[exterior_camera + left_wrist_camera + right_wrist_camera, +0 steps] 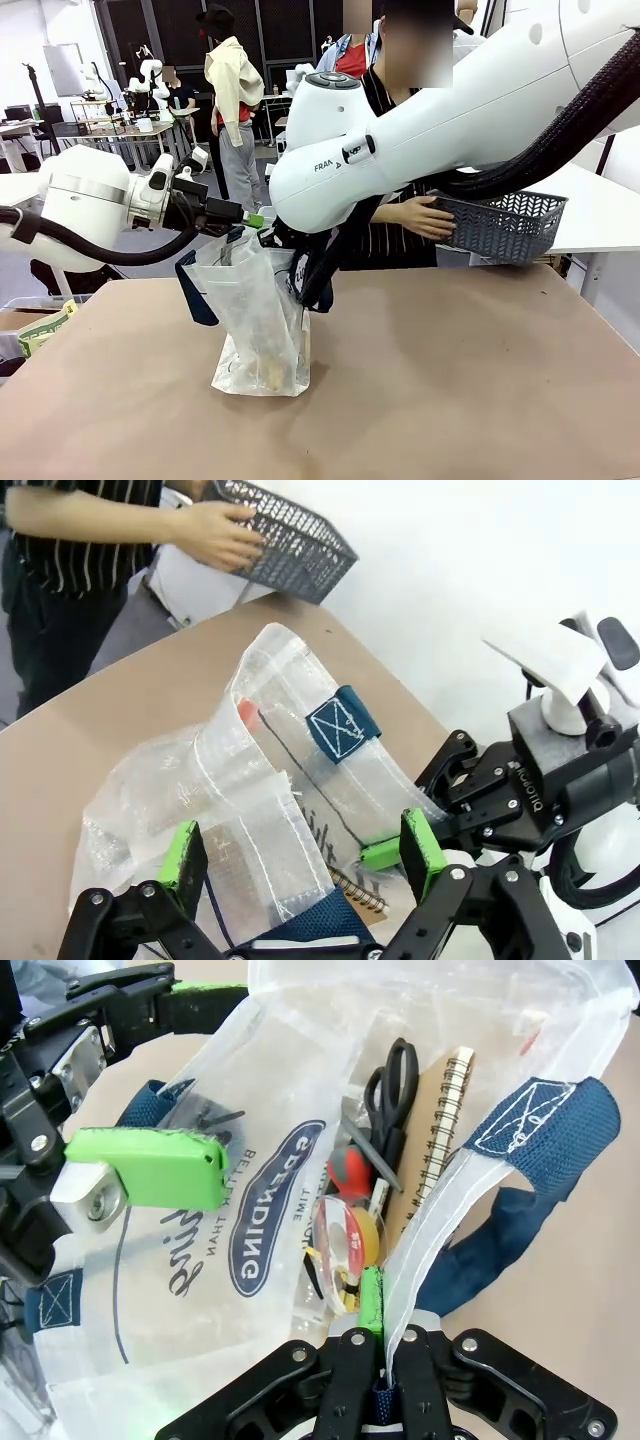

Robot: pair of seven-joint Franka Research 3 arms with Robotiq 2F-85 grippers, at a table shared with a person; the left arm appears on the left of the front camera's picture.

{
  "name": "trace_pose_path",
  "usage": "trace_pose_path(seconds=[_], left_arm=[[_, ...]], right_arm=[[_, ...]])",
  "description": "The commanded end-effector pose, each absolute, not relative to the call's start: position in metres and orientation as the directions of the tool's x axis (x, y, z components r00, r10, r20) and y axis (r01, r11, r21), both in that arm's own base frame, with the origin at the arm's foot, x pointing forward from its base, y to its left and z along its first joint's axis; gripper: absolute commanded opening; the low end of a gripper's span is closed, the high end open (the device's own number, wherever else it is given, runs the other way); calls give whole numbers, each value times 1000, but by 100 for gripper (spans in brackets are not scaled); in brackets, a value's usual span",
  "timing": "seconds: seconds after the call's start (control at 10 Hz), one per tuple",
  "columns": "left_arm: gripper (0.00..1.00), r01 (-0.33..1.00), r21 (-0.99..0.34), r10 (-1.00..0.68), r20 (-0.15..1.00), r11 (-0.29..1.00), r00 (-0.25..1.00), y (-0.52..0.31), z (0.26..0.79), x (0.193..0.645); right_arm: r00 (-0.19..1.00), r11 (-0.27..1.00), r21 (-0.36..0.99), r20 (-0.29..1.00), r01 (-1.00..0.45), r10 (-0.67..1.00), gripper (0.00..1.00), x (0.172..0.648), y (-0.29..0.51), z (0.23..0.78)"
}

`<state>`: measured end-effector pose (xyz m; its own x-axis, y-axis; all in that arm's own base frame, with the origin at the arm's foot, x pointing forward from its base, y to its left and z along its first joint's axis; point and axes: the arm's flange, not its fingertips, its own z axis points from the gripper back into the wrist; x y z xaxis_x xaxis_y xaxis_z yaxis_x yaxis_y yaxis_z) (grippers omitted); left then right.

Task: Transfer purchased items from the store into the shopping bag.
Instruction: Move the Reusable shopping bag to the right side of the table.

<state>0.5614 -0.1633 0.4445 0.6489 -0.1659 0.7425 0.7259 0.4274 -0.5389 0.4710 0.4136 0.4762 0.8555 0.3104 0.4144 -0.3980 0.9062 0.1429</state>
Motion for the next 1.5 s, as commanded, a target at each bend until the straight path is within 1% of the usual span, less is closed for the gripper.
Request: trace_pose_path(seconds=[0.0,0.3,0.6,1.0,1.2,1.4], left_arm=[[100,762,-559,-113,777,326,619,-160,439,564],[100,767,-566,-90,784,303,614,-160,440,566],[100,772,-564,-97,786,293,611,-161,439,567],[100,771,-540,-154,776,339,611,-168,437,567],[100,742,-532,-169,754,408,634,-172,434,569],[100,733,-530,-181,744,427,643,-175,433,570]], right_arm=[[850,899,152,421,-411,317,0,474,427,476],[826,883,124,432,-453,363,0,471,453,478],[820,872,102,406,-479,403,0,471,471,470],[799,851,82,399,-519,449,0,463,489,469],[792,844,76,399,-530,462,0,459,492,468],[788,841,75,404,-535,465,0,456,491,469]])
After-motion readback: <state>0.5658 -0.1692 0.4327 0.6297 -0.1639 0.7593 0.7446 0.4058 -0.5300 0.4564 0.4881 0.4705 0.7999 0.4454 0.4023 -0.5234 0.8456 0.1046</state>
